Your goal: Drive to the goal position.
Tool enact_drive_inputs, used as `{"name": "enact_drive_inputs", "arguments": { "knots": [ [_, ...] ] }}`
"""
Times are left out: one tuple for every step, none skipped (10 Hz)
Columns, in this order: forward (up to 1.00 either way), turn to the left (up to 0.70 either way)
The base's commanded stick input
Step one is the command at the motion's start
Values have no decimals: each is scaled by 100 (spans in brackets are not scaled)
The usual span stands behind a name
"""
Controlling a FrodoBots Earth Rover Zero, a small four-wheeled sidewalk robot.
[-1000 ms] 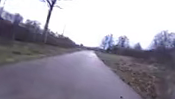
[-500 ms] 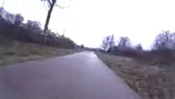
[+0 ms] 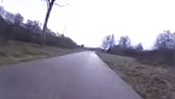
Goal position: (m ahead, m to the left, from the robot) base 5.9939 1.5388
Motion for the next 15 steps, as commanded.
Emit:
{"name": "enact_drive_inputs", "arguments": {
  "knots": [
    [100, -38],
    [100, -13],
    [100, -7],
    [100, -1],
    [100, 0],
    [100, 0],
    [100, 0],
    [100, 0],
    [100, 0],
    [100, 0],
    [100, 0],
    [100, 0],
    [100, 0],
    [100, 0],
    [100, 0]
  ]
}}
